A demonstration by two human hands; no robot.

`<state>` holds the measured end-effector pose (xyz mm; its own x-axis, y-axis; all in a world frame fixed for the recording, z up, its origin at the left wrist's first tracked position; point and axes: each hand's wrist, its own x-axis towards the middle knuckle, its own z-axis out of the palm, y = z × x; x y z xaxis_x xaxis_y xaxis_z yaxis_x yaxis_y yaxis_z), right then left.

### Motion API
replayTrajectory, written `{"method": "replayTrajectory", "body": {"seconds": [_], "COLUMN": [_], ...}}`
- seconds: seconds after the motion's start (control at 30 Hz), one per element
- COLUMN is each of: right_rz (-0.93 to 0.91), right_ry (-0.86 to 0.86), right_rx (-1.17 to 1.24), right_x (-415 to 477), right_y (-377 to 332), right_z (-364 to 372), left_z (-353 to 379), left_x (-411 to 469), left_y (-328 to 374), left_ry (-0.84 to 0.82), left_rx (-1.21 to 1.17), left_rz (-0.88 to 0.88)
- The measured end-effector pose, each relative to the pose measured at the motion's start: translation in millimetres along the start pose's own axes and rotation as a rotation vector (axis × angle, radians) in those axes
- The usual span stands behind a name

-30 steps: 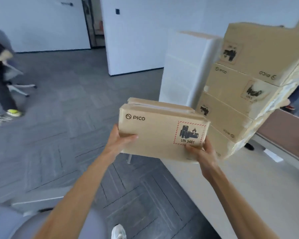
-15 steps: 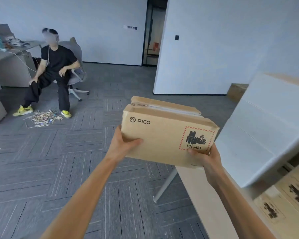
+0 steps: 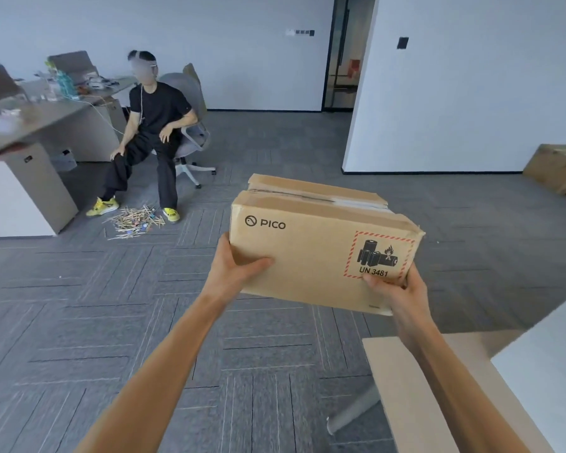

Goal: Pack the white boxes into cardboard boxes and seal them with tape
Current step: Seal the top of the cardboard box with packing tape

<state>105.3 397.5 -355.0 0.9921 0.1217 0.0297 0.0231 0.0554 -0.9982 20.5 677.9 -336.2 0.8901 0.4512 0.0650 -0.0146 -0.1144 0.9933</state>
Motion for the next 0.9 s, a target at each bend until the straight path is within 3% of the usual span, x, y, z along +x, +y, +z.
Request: {"method": "replayTrajectory", "body": {"seconds": [0.27,0.47,0.7,0.9], "right_rz": [0.072,0.091,0.106,0.112], "right_ry": [-0.007,0.092,0.355,0.743], "right_rx": [-0.002,-0.048,-0.053,0.011], "right_x": [154.2,264.1,370.8,404.3], "right_y": [14.3,24.4,36.6,46.0], "right_z": [9.6,20.5,12.6,-39.2], "left_z": [44.4,81.7,159.2,288.1], "left_x": [139.3,273.5,448.0,546.6], "left_y": [0.2,-20.8,-38.9,-36.5], "left_ry": [0.038,-0.036,-0.327,-0.730], "left_rx": [0.055,0.061,0.082,0.152], "left_rz": [-0.040,-0.049,-0.053,0.011]}}
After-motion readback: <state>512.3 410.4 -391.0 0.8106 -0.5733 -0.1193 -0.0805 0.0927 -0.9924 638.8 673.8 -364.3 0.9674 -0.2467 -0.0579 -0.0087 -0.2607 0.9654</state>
